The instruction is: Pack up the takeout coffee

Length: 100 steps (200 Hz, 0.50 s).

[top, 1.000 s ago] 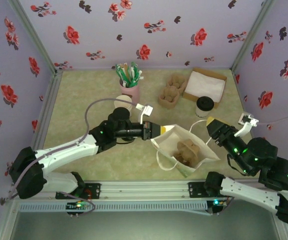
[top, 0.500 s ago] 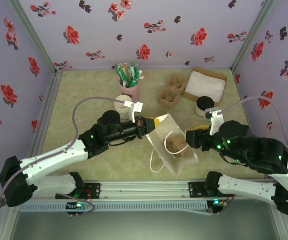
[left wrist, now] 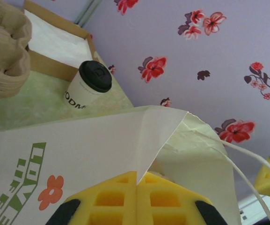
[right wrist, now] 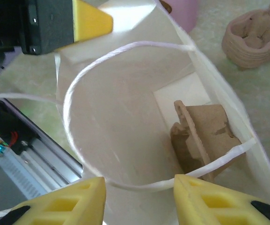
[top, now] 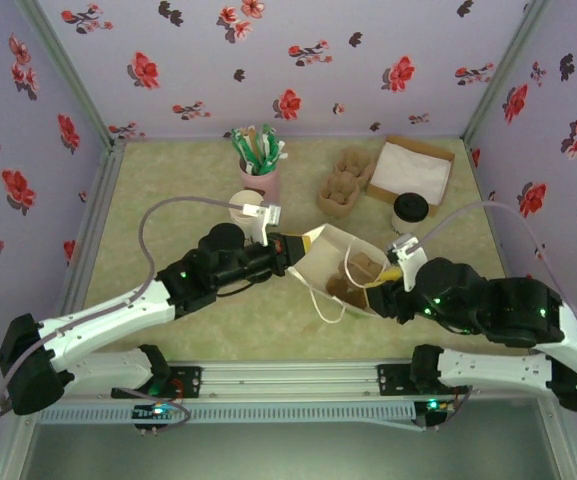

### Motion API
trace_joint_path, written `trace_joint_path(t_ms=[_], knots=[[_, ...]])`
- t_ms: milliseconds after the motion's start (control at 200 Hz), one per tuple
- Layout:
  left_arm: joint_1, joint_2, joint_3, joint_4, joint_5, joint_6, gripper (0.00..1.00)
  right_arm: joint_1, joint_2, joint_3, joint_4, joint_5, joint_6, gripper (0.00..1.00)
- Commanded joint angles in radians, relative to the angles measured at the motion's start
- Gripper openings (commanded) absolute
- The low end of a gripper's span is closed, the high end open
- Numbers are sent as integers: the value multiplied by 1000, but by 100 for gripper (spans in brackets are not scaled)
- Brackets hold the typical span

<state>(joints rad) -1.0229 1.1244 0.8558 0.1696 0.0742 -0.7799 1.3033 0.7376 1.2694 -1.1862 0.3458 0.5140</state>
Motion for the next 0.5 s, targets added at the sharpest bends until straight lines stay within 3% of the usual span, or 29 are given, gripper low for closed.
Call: trace_joint_path(t_ms=[0,70,155,335,495], knots=[[-6,-5,40,-24,-40,-11,0,96,75,46,-81,206,-52,43],[-5,-7,38,-23,-40,-15,0,159,120,69,-124,292,-62,43],[-5,-10,33,-18,-37,-18,0,169,151,82,-141,295,-74,44],[-3,-18,32,-16,-39,-23,0,169,170,63,-153,185,-60,43],[-3,-16,41,-19,-39,-20,0,169,59,53,-78,76,-21,43]])
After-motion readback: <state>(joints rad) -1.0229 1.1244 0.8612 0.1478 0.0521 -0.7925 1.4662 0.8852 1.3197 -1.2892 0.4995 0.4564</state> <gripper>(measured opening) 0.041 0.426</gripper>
